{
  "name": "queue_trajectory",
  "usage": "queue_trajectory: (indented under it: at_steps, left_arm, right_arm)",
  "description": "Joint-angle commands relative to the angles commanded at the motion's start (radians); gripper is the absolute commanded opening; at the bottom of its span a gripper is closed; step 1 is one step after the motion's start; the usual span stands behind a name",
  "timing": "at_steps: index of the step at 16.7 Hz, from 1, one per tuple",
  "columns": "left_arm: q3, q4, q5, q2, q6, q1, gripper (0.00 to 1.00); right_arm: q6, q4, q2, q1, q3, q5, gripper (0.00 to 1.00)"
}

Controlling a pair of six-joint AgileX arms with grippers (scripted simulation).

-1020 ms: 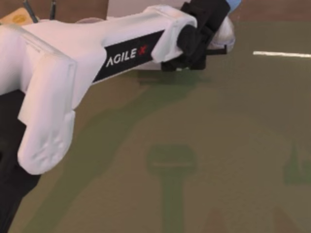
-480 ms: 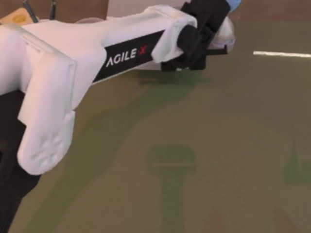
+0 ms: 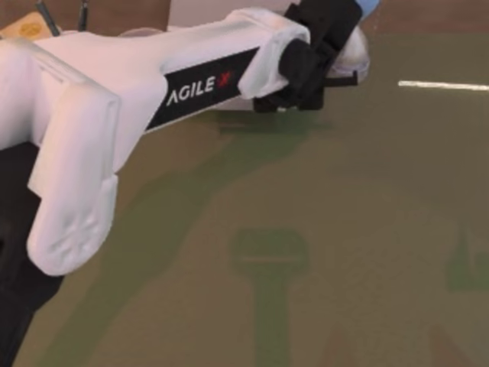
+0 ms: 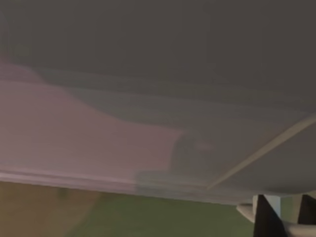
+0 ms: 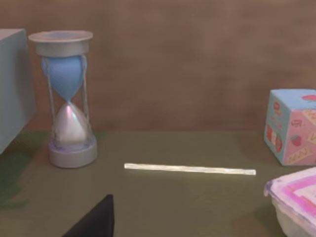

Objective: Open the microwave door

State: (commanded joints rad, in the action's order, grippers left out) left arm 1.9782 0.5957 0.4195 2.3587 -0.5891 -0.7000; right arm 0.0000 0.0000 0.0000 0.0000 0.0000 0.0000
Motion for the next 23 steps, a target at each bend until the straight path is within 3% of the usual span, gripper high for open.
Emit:
queue_trajectory:
  at_steps: [11, 23]
  left_arm:
    - [-0.103, -0.067, -0.034, -0.057, 0.055, 0.003, 0.0]
    - [-0.103, -0.067, -0.034, -0.058, 0.055, 0.003, 0.0]
  right_arm:
    - [0.0, 0.0, 0.0, 0.0, 0.0, 0.0, 1.0]
    - [0.0, 0.0, 0.0, 0.0, 0.0, 0.0, 1.0]
